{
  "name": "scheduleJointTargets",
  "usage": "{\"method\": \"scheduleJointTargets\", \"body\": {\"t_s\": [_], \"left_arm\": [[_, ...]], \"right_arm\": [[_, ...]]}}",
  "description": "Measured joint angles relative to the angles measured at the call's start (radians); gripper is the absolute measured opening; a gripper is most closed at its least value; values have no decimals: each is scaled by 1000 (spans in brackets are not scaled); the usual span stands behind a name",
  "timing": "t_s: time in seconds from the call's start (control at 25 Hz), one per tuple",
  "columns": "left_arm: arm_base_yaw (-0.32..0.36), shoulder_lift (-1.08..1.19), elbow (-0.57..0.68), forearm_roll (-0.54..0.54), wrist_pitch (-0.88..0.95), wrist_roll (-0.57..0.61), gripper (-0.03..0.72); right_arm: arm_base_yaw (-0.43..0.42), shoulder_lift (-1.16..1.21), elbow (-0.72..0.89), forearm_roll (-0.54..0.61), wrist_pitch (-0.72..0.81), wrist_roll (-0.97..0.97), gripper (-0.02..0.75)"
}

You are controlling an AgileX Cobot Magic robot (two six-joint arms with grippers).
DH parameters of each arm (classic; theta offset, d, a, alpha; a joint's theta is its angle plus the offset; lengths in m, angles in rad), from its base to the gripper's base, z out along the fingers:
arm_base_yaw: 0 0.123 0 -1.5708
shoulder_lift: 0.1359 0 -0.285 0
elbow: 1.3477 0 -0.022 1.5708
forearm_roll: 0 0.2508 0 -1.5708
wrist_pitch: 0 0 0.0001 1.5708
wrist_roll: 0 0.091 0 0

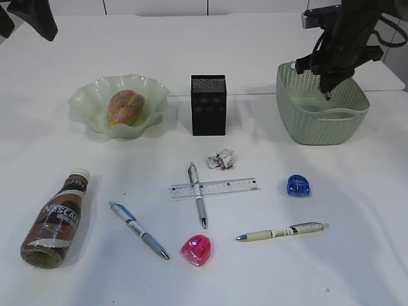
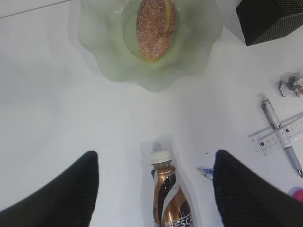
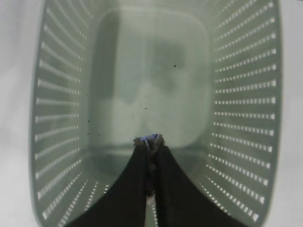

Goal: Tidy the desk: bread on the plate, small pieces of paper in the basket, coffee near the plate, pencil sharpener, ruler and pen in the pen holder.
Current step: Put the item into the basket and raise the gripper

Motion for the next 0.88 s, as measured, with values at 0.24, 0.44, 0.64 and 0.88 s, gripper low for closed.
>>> {"method": "scheduleJointTargets", "body": {"t_s": [0.24,0.44,0.64,0.88], "left_arm": [[0,0,0,0,0,0,527],[0,0,0,0,0,0,527],[0,0,0,0,0,0,527],[0,0,0,0,0,0,527]], "right_arm": [[0,24,-1,0,-20,11,60],[-2,32,-2,0,-26,13,286],[-4,32,-2,0,-26,17,424],[-4,13,-7,7,35,55,477]]}}
